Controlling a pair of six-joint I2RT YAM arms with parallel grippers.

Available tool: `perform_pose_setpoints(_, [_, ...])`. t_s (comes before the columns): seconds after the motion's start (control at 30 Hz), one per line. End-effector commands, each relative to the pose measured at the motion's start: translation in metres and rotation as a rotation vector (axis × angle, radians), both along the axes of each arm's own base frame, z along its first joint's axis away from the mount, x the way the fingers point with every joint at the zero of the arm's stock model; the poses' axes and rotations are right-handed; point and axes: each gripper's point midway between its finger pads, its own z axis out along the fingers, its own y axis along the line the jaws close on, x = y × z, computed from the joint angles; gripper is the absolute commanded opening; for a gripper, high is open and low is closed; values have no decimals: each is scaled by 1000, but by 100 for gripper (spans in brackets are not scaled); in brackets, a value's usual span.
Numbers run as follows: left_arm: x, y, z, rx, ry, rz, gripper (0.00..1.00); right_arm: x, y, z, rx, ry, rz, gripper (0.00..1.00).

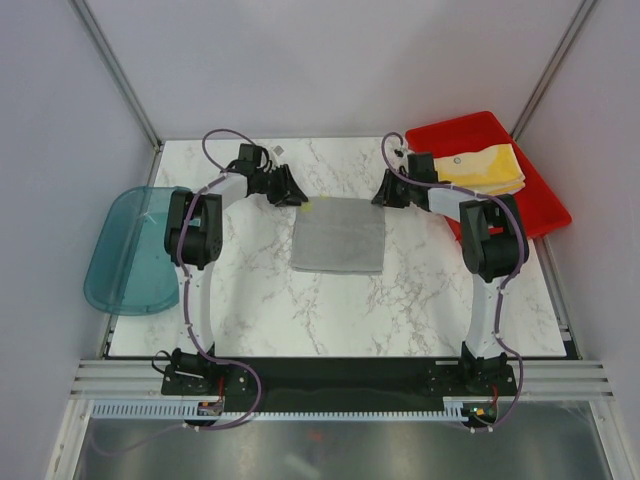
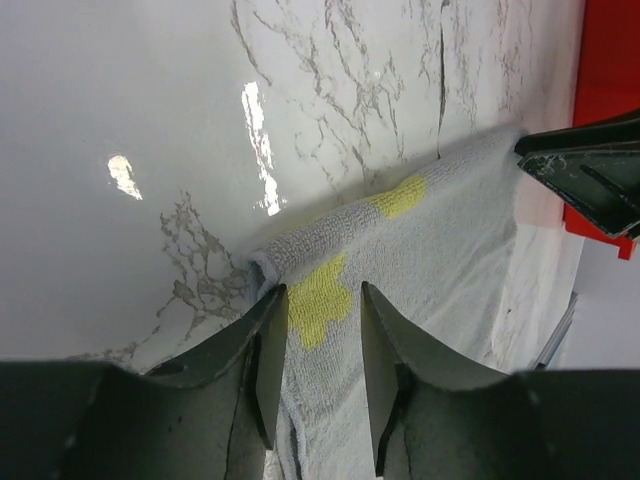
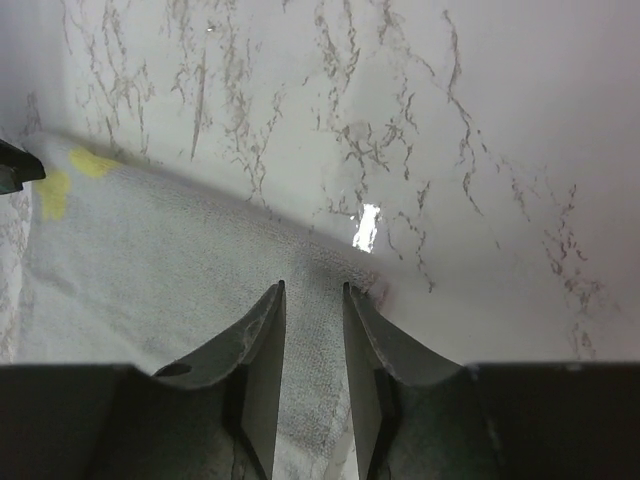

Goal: Fold and stack the towels
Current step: Fold the towel

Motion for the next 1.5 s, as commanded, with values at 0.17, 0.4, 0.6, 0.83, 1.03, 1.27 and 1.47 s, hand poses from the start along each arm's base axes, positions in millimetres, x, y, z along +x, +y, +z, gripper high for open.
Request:
perform_pose_setpoints(0.17, [12, 17, 47, 110, -203, -114, 49, 3, -2, 52, -52, -148, 142, 46])
perform_pose_setpoints(0.4, [18, 32, 16, 235, -180, -142, 49, -3, 0, 36, -87, -94, 265, 53])
perform_pose_setpoints(0.6, [18, 26, 12, 213, -212, -219, 50, 1, -9, 25, -60, -75, 283, 53])
perform_pose_setpoints(0.83, [18, 23, 7, 196, -182, -254, 50, 7, -14, 14, -31, -49, 299, 50])
perform_pose_setpoints(1.03, [16, 21, 4, 188, -166, -268, 51, 2, -10, 2, -10, -21, 341, 48])
perform_pose_setpoints(1.27, [19, 13, 9, 202, -208, -314, 50, 6, -4, -1, 23, -21, 352, 44])
perform_pose_setpoints(1.47, [20, 5, 13, 179, -230, -351, 52, 8, -2, 2, 32, -38, 362, 44])
